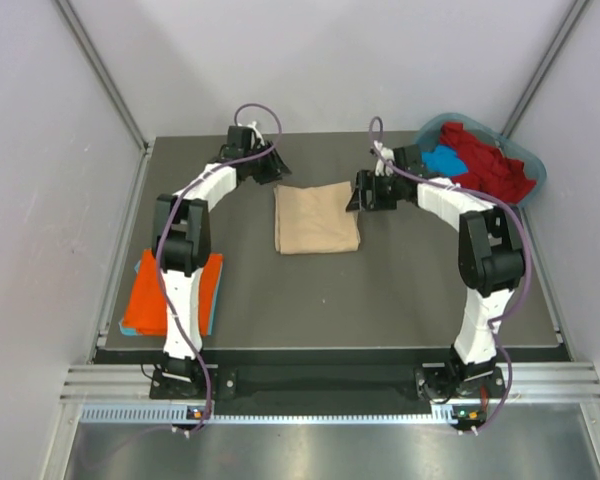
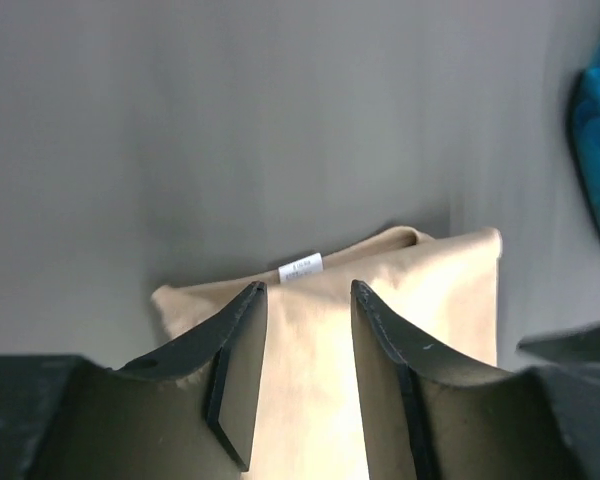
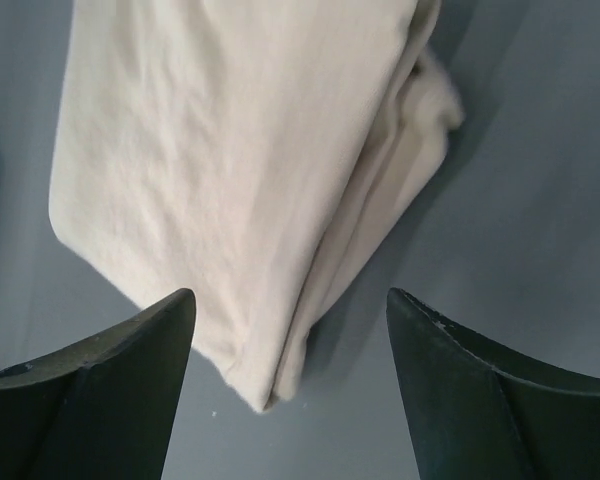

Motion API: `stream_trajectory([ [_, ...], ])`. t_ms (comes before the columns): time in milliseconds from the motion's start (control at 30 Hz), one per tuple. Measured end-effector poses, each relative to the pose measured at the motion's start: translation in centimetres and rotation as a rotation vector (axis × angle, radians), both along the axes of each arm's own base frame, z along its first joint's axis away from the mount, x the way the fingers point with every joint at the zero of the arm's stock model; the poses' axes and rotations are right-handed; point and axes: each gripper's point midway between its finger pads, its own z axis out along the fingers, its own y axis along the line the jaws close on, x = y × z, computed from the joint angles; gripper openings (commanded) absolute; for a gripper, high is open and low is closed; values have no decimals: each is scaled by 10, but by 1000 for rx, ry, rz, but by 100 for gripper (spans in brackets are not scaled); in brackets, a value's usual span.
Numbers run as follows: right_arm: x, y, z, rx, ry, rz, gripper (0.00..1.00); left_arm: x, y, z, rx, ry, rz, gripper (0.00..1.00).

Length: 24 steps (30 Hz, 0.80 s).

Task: Fold and stack the t-shirts
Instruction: Fold the tshirt

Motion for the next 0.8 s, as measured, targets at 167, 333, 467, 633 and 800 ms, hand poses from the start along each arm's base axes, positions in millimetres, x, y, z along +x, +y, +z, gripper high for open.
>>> stream_trajectory([
  [167,40,-6,9,9,-54,-17,78,-21,15,28,34,-53,-2,45],
  [333,51,-1,-20,19,-5,1,78,-38,14,19,19,-36,-27,44],
  [467,54,3,-32,33,21,9,77,-41,11,-8,15,11,-37,44],
  [633,68,11,-32,78,-3,14,64,-36,7,-44,8,71,-46,44],
  [800,75,25,-38,170,-1,28,39,-16,6,-41,0,42,-38,44],
])
